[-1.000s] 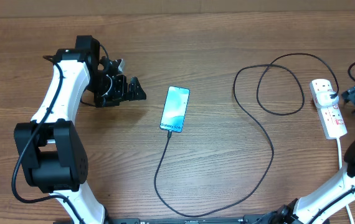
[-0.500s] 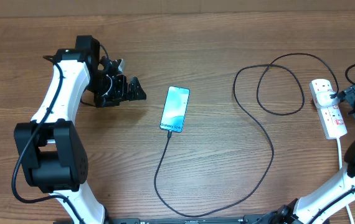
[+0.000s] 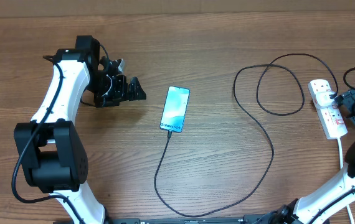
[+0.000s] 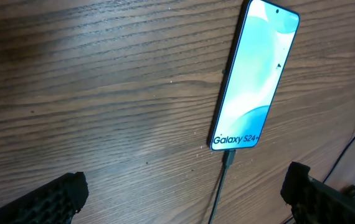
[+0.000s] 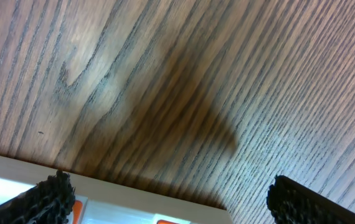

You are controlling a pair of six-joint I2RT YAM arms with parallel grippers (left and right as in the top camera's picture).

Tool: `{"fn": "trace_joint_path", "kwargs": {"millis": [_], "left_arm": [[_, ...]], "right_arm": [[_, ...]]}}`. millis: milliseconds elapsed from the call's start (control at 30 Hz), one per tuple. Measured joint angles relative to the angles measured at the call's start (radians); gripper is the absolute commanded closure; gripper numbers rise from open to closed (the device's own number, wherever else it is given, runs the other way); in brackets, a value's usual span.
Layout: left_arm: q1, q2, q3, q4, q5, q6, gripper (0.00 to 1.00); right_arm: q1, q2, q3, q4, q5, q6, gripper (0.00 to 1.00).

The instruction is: Plug charger to phone and switch on socket

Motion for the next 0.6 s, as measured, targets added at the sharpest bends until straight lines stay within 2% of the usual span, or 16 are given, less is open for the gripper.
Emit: {"fn": "trace_joint_path", "kwargs": {"millis": [400,600], "left_arm": [[0.000,0.000,0.000,0.000,0.000,0.000,0.00],[0.000,0.000,0.000,0.000,0.000,0.000,0.00]], "right_arm": [[-0.018,-0.001,0.001,-0.031,-0.022,0.009,0.00],[-0.058,-0.003,0.001,-0.030,-0.110,-0.010,0.00]]}}
